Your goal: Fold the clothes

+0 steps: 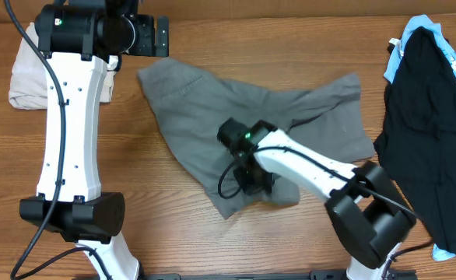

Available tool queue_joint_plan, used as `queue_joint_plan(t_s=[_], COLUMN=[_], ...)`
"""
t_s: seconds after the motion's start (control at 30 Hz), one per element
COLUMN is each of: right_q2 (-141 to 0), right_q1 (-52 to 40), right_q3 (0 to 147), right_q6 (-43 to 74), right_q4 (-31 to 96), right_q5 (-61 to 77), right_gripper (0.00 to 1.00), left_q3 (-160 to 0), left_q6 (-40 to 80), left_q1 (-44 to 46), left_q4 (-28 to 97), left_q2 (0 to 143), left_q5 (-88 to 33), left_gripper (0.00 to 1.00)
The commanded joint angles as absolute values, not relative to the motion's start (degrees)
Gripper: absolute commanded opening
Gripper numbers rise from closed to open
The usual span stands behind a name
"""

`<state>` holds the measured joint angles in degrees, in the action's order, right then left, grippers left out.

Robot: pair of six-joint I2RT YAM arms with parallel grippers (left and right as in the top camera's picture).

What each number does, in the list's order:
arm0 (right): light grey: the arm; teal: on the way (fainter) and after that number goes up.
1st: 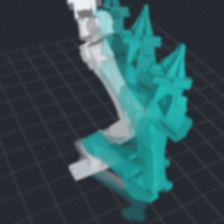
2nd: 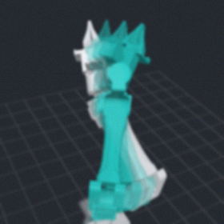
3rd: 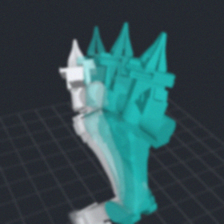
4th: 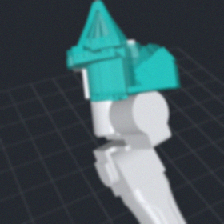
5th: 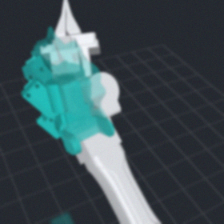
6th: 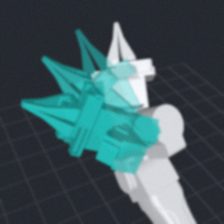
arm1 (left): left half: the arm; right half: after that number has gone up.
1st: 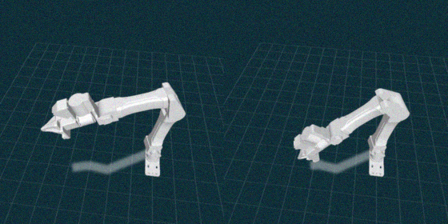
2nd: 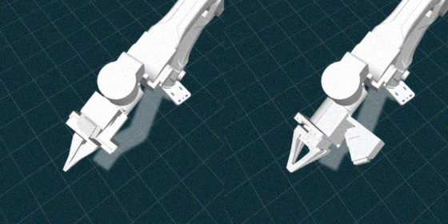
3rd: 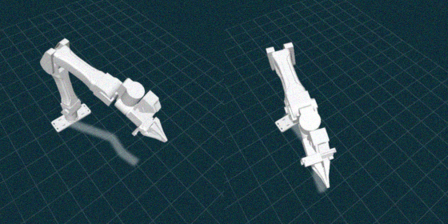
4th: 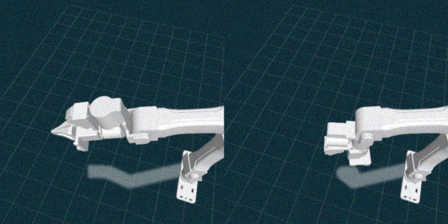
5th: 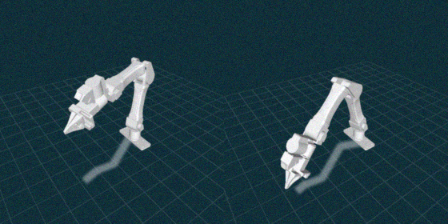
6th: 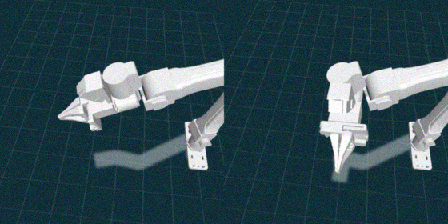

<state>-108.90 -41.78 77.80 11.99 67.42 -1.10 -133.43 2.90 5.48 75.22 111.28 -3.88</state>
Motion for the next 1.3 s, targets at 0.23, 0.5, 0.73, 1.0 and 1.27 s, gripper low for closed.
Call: queue_joint_plan(t_s=[0.23,0.5,0.73,1.0,1.27], right_q2=[-100.73,-107.44,-117.23,-111.57,-108.01], right_q1=[-24.49,-2.66,7.88,11.22,11.55], right_q3=[99.37,99.39,99.39,99.50,99.46], right_q6=[10.00,10.11,15.49,13.91,11.70], right_q4=[69.10,44.21,34.11,43.64,59.55], right_q5=[0.03,10.55,19.16,28.10,20.53], right_gripper=[0.04,0.04,1.00,1.00,1.00], left_q3=[-133.12,-133.12,-133.12,-133.12,-133.12], left_q6=[1.65,1.67,1.69,1.21,-1.78], left_q1=[5.15,5.21,5.69,8.54,15.88], left_q4=[76.05,76.16,76.25,78.26,85.10], left_q2=[111.87,112.14,113.99,118.61,124.97], left_q5=[-1.93,-1.96,-3.25,-8.88,-8.84], left_gripper=[1.00,1.00,1.00,0.97,0.96])
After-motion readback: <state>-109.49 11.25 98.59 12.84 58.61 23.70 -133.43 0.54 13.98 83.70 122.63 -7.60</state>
